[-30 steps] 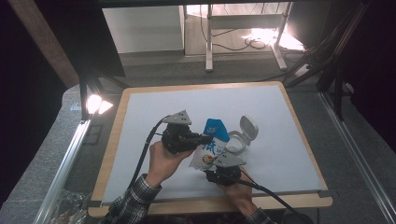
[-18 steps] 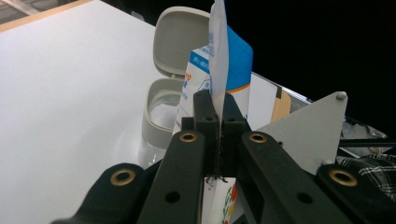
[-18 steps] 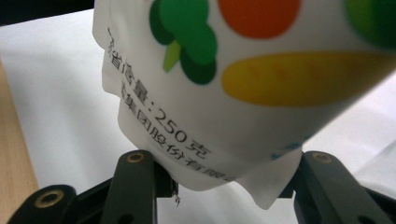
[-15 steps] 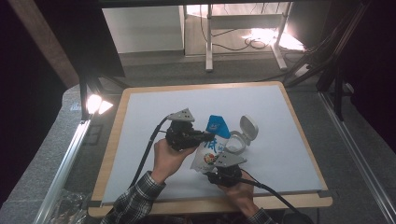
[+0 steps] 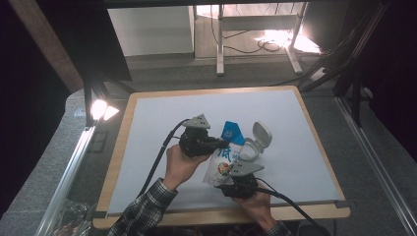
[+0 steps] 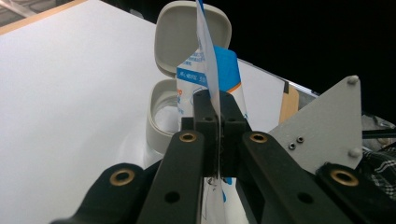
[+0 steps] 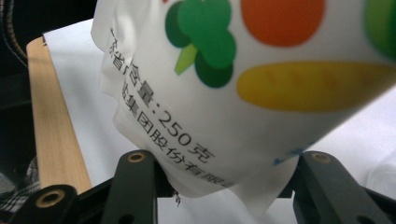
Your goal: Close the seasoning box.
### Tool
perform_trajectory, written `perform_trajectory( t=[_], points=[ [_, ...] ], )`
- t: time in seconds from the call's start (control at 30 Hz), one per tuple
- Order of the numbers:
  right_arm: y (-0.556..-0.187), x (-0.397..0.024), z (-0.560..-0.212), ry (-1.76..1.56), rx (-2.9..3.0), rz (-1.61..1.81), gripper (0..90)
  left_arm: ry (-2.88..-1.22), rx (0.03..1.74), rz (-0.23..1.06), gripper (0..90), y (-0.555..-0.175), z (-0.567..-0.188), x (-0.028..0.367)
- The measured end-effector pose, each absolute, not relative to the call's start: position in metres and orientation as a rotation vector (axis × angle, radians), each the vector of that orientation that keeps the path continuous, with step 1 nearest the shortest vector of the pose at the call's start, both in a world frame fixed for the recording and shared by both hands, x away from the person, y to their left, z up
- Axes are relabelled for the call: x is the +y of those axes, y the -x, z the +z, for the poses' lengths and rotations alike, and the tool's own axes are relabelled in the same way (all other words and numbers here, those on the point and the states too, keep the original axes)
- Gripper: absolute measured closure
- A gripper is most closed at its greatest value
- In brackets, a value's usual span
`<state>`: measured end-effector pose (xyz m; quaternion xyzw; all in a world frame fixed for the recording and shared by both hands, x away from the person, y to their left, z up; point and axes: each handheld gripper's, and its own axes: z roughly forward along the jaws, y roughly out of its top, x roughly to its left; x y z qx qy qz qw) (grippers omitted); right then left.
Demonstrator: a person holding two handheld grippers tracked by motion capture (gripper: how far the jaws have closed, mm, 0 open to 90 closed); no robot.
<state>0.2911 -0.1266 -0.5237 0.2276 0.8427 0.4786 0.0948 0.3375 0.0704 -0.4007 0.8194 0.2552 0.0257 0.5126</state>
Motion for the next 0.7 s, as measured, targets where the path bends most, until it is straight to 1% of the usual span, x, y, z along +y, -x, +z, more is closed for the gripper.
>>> perform_trajectory(
  t=[0.4,0.7],
  points=[
    [-0.292,-0.134,-0.523,-0.700,2.550,1.502,55.7,-2.007,0.568,0.094,89.2,-0.345,-0.402,0.062],
    [-0.289,-0.134,-0.520,-0.675,2.560,1.545,55.9,-1.999,0.565,0.080,89.3,-0.349,-0.403,0.058]
  ],
)
